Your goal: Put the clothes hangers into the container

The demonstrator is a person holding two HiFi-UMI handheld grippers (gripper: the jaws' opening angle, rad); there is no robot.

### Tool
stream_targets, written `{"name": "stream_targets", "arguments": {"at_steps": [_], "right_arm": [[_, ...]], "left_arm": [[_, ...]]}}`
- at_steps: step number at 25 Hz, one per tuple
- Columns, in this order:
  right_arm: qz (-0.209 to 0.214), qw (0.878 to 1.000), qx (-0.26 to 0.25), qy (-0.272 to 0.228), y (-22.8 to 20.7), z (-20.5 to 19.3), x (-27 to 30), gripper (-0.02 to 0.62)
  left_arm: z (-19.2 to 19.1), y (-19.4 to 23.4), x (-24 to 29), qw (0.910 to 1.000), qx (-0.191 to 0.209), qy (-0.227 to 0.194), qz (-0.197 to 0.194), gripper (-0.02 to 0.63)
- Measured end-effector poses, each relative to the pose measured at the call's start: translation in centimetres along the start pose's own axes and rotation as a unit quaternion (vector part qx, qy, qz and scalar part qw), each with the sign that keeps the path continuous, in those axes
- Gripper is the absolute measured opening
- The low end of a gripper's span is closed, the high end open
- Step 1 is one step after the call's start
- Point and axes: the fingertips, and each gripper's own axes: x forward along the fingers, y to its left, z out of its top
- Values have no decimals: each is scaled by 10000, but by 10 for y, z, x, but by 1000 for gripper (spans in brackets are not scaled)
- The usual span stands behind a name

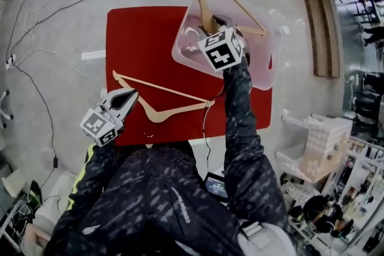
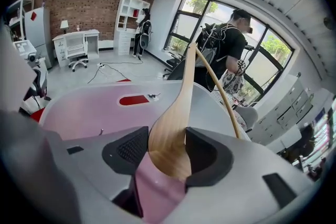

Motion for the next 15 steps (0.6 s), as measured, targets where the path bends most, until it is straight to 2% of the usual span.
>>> {"name": "stream_targets", "arguments": {"at_steps": [6,15], "right_arm": [[270,9993,-193,191,25,3,14,227],[412,9965,-576,443,40,0,7,250]], "left_arm": [[-5,10,-17,9999,-60,-61,79,12],[-3,13,-34,10000,-19,-73,62,12]]}}
